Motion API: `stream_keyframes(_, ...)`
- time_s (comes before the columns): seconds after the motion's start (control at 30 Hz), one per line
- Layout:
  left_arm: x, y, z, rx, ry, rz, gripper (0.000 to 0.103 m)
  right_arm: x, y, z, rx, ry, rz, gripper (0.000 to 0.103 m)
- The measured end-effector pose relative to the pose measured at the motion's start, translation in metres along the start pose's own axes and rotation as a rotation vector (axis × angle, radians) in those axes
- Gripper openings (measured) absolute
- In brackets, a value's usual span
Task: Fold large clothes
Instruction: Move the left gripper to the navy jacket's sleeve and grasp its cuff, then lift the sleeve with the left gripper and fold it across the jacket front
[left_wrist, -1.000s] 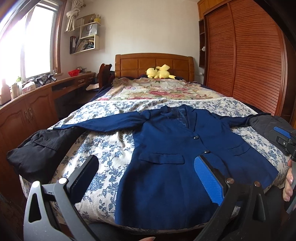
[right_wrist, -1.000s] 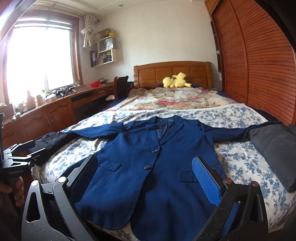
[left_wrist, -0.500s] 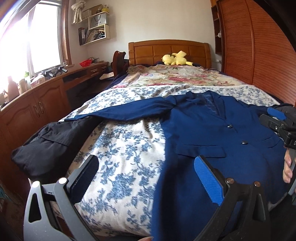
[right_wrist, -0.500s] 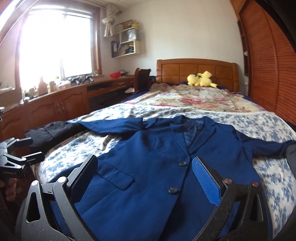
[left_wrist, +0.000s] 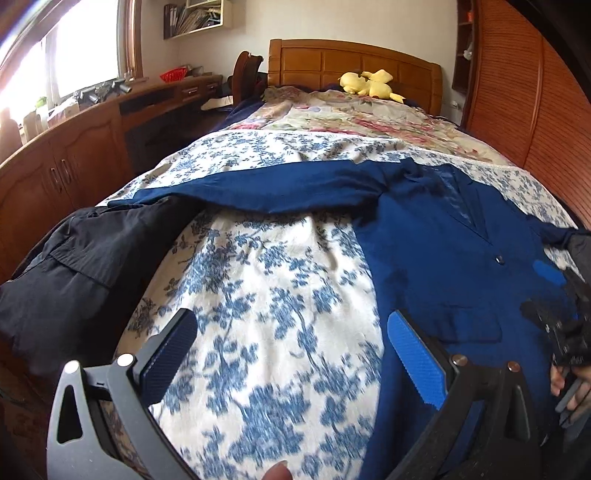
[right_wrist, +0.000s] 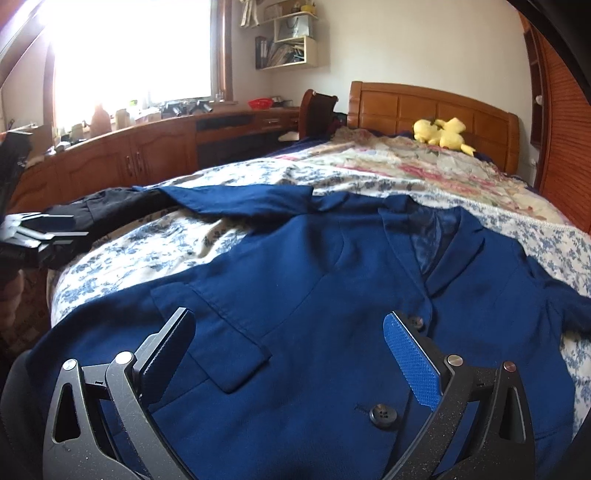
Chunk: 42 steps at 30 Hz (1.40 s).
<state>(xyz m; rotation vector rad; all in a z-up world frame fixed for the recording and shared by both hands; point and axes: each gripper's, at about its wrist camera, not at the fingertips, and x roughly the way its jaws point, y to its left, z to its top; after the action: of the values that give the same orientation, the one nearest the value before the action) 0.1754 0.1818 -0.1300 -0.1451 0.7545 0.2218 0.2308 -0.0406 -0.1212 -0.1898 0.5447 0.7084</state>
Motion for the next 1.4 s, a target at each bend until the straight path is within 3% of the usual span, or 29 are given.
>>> stream_keyframes(0.23,0.049,0.035,0.037,-0.127,0.054,-0.054,0.103,0.009,-0.008,-0.003,0.039,0.034,0.036,0.103)
stream_keyframes(0.53,0.109,0.064,0.072,-0.157,0.106,-0.030,0.103,0.015,-0.006,-0.005,0.030,0.051,0.006,0.103)
stream_keyframes(0.77,0.153,0.083,0.096,-0.271,0.138,-0.064,0.094,0.017,-0.009,-0.005,0.041,0.059,0.009,0.103)
stream_keyframes(1.0,0.192,0.096,0.107,-0.322,0.163,-0.009,0.091,0.019,-0.006,-0.006,0.029,0.069,-0.001,0.103)
stream_keyframes(1.1,0.198,0.096,0.111,-0.327,0.157,0.001,0.062,0.019,-0.005,-0.006,0.026,0.068,0.000,0.103)
stream_keyframes(1.2,0.206,0.090,0.115,-0.297,0.173,0.018,0.047,0.019,-0.005,-0.006,0.027,0.067,0.002,0.103)
stream_keyframes(1.27,0.208,0.087,0.118,-0.272,0.176,0.043,0.030,0.018,-0.004,-0.006,0.024,0.065,0.000,0.103)
stream_keyframes(1.33,0.209,0.082,0.121,-0.254,0.178,0.058,0.006,0.017,-0.003,-0.007,0.019,0.061,-0.002,0.103)
stream_keyframes(1.4,0.206,0.076,0.125,-0.224,0.171,0.072,0.002,0.015,-0.001,-0.008,0.017,0.055,-0.003,0.103)
